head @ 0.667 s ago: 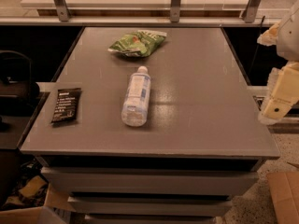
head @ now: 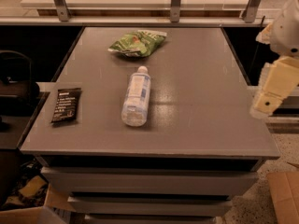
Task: Place blue plastic bottle upright
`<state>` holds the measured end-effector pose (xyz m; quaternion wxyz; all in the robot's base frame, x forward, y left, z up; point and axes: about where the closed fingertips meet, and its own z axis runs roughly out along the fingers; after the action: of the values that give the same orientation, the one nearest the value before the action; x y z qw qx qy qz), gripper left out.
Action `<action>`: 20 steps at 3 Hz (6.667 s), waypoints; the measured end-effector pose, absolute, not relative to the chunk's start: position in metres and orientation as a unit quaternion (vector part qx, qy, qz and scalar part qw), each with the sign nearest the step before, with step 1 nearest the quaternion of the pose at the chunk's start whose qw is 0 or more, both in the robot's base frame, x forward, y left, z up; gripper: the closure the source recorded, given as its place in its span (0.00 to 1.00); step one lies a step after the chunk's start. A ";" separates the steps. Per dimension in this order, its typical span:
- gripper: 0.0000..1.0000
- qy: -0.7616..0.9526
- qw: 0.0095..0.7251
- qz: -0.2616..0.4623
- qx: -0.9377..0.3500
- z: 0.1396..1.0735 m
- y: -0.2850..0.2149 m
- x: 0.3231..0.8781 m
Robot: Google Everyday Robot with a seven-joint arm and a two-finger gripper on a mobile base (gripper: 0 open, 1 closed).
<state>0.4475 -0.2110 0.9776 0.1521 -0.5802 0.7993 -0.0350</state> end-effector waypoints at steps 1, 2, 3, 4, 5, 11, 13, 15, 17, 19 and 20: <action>0.00 0.832 0.150 -0.032 -0.533 0.985 -0.197 0.463; 0.00 0.870 0.151 -0.010 -0.470 0.984 -0.179 0.479; 0.00 0.887 0.158 -0.006 -0.433 0.986 -0.178 0.480; 0.00 0.887 0.158 -0.006 -0.433 0.986 -0.178 0.480; 0.00 0.890 0.149 0.004 -0.431 0.980 -0.156 0.487; 0.00 0.966 0.092 0.083 -0.229 0.930 -0.067 0.522; 0.00 0.982 0.053 0.063 -0.172 0.911 -0.027 0.538; 0.00 0.997 0.033 0.037 -0.053 0.892 0.004 0.550; 0.00 0.998 0.050 0.013 0.030 0.865 0.016 0.546; 0.00 0.996 0.071 0.003 0.047 0.835 0.004 0.549; 0.18 0.997 0.075 0.004 0.034 0.829 0.002 0.553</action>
Offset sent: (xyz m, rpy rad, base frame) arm 0.0452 0.0513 -0.0006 0.1613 0.1283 -0.4962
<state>0.5529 0.0019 0.8287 0.0749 0.0345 0.9966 0.0035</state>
